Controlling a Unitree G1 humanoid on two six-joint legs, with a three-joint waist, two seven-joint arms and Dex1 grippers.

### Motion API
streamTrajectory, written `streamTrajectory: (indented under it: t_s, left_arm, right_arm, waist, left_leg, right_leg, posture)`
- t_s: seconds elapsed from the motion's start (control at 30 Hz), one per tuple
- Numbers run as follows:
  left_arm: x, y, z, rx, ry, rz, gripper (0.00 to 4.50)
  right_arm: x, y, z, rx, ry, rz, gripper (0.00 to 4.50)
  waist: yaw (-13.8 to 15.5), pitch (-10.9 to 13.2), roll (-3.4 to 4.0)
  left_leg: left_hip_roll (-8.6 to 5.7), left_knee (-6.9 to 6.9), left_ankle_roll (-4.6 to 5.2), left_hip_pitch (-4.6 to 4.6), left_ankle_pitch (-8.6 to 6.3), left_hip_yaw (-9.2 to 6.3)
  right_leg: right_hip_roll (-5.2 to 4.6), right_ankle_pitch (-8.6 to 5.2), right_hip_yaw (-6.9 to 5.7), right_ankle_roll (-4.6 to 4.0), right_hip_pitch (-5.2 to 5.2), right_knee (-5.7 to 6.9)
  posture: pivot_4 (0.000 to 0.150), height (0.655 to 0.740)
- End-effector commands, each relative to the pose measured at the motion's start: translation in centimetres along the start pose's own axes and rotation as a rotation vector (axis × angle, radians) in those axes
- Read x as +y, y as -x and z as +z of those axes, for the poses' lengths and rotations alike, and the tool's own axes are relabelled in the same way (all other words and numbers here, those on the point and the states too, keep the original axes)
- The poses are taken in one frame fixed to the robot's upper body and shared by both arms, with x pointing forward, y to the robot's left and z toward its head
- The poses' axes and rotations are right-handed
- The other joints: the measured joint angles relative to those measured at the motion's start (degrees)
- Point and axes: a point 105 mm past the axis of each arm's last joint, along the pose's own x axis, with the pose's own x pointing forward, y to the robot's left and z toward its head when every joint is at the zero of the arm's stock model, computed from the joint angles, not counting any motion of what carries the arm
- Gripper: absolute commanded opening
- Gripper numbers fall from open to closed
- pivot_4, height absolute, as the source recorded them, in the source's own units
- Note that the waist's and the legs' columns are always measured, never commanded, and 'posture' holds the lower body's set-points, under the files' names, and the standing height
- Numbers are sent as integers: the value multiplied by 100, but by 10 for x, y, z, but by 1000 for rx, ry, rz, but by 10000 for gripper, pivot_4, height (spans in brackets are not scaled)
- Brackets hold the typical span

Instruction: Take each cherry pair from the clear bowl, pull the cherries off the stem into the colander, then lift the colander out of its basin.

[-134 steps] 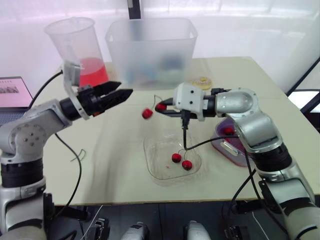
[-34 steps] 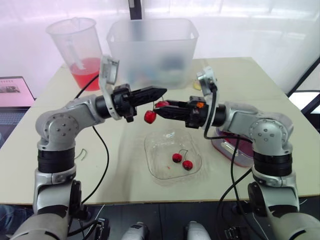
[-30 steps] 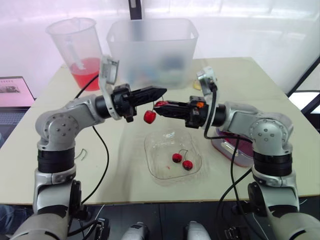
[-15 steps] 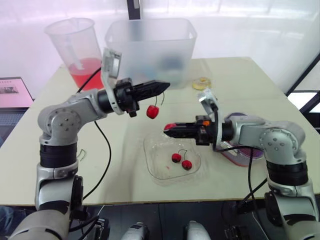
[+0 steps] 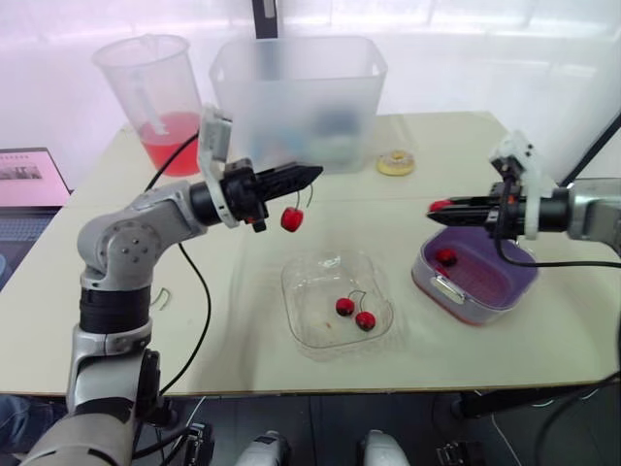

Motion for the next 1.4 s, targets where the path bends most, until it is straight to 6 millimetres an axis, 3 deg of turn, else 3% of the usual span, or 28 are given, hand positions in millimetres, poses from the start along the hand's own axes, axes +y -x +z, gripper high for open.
streamTrajectory:
  t_s: [0.03, 0.07, 0.1, 0.13, 0.23, 0.33, 0.4, 0.53, 0.63, 0.77, 0.93, 1.1, 1.33, 1.4]
  left_arm:
    - [-6, 0, 5, -8, -76, -3, 0]
    - [-6, 1, 4, -6, -78, -1, 0]
    - [-6, 1, 3, -5, -80, 1, 0]
    - [-6, 1, 3, -4, -82, 2, 0]
    - [-5, 3, 3, -5, -86, 9, 0]
    - [-4, 4, 3, -2, -89, 17, 0]
    - [-2, 5, 1, 0, -89, 27, 0]
    - [0, 3, 7, -42, -64, 33, 0]
    - [0, 2, 20, -136, -10, 22, 0]
    - [-3, -4, 16, -135, -5, 15, 0]
    - [-9, -13, 15, -116, -14, -13, 0]
    - [-12, -16, 14, -103, -22, -28, 0]
    - [-14, -17, 9, -80, -29, -37, 0]
    - [-13, -18, 10, -83, -31, -34, 0]
  right_arm:
    - [-4, 0, -20, 117, 84, 9, 2659]
    - [-6, 0, -28, 148, 87, 7, 2659]
    - [-10, 1, -35, 173, 92, -4, 11855]
    - [-13, 2, -41, 195, 97, -18, 14490]
    - [-16, 6, -55, 245, 88, -15, 29419]
    - [-17, 8, -54, 240, 79, -9, 44423]
    - [-18, 10, -50, 223, 73, -17, 44423]
    - [-14, 16, -10, 83, 74, 6, 44423]
    - [24, 0, 37, -153, 0, 202, 44423]
    - [69, -31, 63, -311, -61, 395, 44423]
    - [107, -53, 93, -473, -178, 558, 44423]
    - [129, -71, 100, -519, -237, 629, 44423]
    - [144, -82, 103, -523, -261, 675, 44423]
    - [144, -85, 102, -518, -269, 669, 38913]
  waist:
    - [-8, 0, 0]
    - [-8, 0, 0]
    - [-7, 0, 0]
    - [-7, 0, 0]
    - [12, 0, 0]
    - [8, 0, 0]
    - [4, 0, 0]
    - [4, 0, 1]
    - [-4, 1, -1]
    - [1, -2, -7]
    - [71, -1, -8]
    - [103, -1, -7]
    - [86, -2, -7]
    - [66, -2, -7]
  left_leg:
    - [1, -1, 0, 0, 0, -1]
    - [3, -3, 0, 0, 0, -1]
    - [3, -5, 0, 0, 0, -1]
    - [3, -4, 0, 0, 0, -1]
    - [2, -3, 0, 0, 0, -2]
    - [2, -2, 0, 0, 0, -3]
    - [2, -2, 0, 0, 0, -3]
    - [3, -2, 0, 0, 0, -2]
    - [6, -3, 0, 0, 0, -4]
    - [20, -1, -1, 0, 0, -6]
    - [0, 4, -1, -3, 0, -18]
    - [-2, 7, -1, -3, 0, -21]
    - [-2, 7, -1, -2, 0, -20]
    - [-1, 7, -1, -2, 0, -21]
  right_leg:
    - [0, 0, 0, 0, -1, 0]
    - [0, 0, 0, 0, -3, 0]
    - [0, 0, 0, 1, -3, -1]
    - [0, 0, 0, 1, -3, -1]
    - [-1, 0, 0, 0, -3, -2]
    - [-1, 0, 0, 0, -1, -3]
    - [-1, 0, 0, 0, -2, -4]
    - [-1, 0, 1, 0, -2, -5]
    - [1, 0, -1, 0, -2, -12]
    - [13, 0, -7, 0, 4, -9]
    - [-3, 1, -7, -1, 5, -1]
    - [-4, 1, -6, -2, 4, 1]
    - [-4, 1, -3, -1, 3, 3]
    - [-3, 1, -3, -1, 4, 4]
  posture:
    - [1500, 7400]
    - [1500, 7400]
    - [1500, 7400]
    - [1500, 7400]
    - [1500, 7400]
    - [1500, 7400]
    - [1500, 7400]
    - [1500, 7400]
    - [1500, 7400]
    - [1500, 7400]
    - [1500, 7400]
    - [1500, 7400]
    - [1500, 7400]
    - [1500, 7400]
